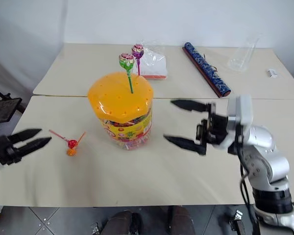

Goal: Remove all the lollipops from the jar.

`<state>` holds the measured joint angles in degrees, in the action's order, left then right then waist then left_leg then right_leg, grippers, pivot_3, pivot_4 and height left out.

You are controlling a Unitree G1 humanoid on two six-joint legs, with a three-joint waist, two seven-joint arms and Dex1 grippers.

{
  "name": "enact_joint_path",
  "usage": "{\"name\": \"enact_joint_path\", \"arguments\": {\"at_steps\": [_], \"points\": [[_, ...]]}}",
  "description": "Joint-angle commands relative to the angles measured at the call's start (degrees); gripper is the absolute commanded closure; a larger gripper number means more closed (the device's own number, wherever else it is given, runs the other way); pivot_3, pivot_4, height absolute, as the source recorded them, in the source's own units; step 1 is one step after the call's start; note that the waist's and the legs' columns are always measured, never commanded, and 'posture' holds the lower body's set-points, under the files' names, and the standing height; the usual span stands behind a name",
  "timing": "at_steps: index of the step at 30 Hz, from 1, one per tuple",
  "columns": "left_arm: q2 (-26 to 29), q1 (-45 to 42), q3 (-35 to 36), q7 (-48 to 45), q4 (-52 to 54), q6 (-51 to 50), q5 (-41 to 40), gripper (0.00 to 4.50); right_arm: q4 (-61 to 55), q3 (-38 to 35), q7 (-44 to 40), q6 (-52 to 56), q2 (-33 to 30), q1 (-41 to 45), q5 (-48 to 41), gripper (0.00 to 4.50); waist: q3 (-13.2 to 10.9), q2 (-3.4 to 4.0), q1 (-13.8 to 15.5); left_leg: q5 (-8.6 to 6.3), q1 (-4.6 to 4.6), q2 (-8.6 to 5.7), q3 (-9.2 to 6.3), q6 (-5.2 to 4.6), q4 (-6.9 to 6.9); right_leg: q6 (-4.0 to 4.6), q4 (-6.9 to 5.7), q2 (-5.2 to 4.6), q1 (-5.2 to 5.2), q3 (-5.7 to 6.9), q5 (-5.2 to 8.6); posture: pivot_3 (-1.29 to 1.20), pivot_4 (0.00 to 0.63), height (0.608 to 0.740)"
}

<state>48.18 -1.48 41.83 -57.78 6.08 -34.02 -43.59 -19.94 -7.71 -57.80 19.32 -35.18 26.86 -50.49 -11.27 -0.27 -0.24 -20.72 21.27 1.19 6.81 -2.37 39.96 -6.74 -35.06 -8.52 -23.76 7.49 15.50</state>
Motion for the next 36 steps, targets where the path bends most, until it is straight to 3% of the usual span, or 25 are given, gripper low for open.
{"name": "enact_joint_path", "arguments": {"at_steps": [1, 7, 11, 14, 25, 27, 31, 34, 36], "points": [[-2.55, -3.67, 2.68, -0.62, 5.75, -5.86, -16.44, 1.40, -0.93, 1.51, 7.60, 7.81, 1.29, 6.62, -3.42, 0.00, -0.01, 0.01, 0.09, -0.01, 0.03, 0.00, -0.05, 0.01, 0.01, 0.00, -0.02, -0.02, -0.01, -0.05, 0.00, 0.00, 0.150, 0.740], [-9.35, -6.16, -0.98, 0.96, 14.21, -2.05, -21.60, 1.40, 2.24, 8.14, 11.98, 13.92, 5.34, 17.07, 0.95, 0.00, 0.00, 0.00, -0.19, 0.01, 0.05, -0.10, -0.05, -0.02, -0.02, 0.00, -0.07, 0.33, -0.01, 0.14, 0.00, 0.00, 0.150, 0.740], [-9.70, -6.88, -3.33, 2.73, 15.08, -1.81, -21.28, 1.40, 3.87, 10.10, 12.70, 15.63, 8.03, 19.29, 2.51, 0.00, 0.01, -0.01, -0.10, 0.06, 0.06, -0.11, 0.09, -0.11, 0.06, -0.02, -0.07, 0.43, 0.00, 0.14, -0.01, 0.00, 0.150, 0.740], [-9.54, -6.99, -3.99, 2.69, 14.43, -1.20, -21.10, 1.36, 4.78, 10.20, 13.95, 16.04, 9.73, 20.10, 3.88, 0.62, 0.01, -0.01, -0.11, 0.07, 0.05, -0.11, 0.10, -0.14, 0.06, -0.02, -0.07, 0.46, 0.00, 0.11, -0.01, 0.00, 0.150, 0.740], [-9.17, -8.79, -6.24, 0.62, 12.24, 0.17, -20.90, 1.36, 5.16, 6.22, 12.84, 13.74, 13.64, 20.36, 2.20, 4.39, 0.01, -0.01, -0.14, 0.06, 0.06, -0.04, 0.10, -0.12, 0.03, -0.02, -0.03, 0.62, -0.01, 0.07, -0.01, 0.00, 0.150, 0.740], [-8.78, -10.05, -7.25, -0.37, 11.57, 0.35, -20.76, 1.36, 5.39, 1.70, 11.46, 10.28, 14.88, 20.32, -0.24, 4.48, 0.00, -0.01, -0.14, 0.06, 0.06, -0.03, 0.11, -0.12, 0.02, -0.02, -0.02, 0.66, -0.01, 0.04, -0.01, 0.00, 0.150, 0.740], [-7.03, -11.32, -10.62, -2.25, 12.99, 1.21, -18.04, 1.36, 6.29, -6.38, 10.04, 12.42, 7.49, 18.42, -2.85, 4.48, 0.00, -0.01, 0.31, 0.05, 0.10, -0.06, -0.01, -0.12, 0.02, -0.02, 0.00, 0.70, 0.00, 0.02, -0.02, 0.00, 0.150, 0.740], [-3.90, -9.29, -13.58, -6.85, 15.76, 2.41, -14.60, 1.36, 8.46, -8.09, 1.41, 15.97, -11.21, 8.82, 4.44, 4.48, 0.01, -0.03, 0.38, -0.03, 0.14, -0.14, -0.04, -0.23, -0.02, -0.03, 0.11, 0.67, 0.02, -0.03, -0.02, 0.00, 0.150, 0.740], [-2.74, -8.65, -14.19, -8.28, 15.91, 2.95, -13.81, 1.36, 10.74, -6.75, -5.20, 11.76, -22.34, -0.04, 12.80, 4.48, -0.05, 0.09, 0.75, -0.14, 0.17, -0.16, 0.00, -0.30, -0.04, -0.03, 0.20, 0.66, 0.02, -0.03, -0.01, 0.00, 0.150, 0.740]]}}
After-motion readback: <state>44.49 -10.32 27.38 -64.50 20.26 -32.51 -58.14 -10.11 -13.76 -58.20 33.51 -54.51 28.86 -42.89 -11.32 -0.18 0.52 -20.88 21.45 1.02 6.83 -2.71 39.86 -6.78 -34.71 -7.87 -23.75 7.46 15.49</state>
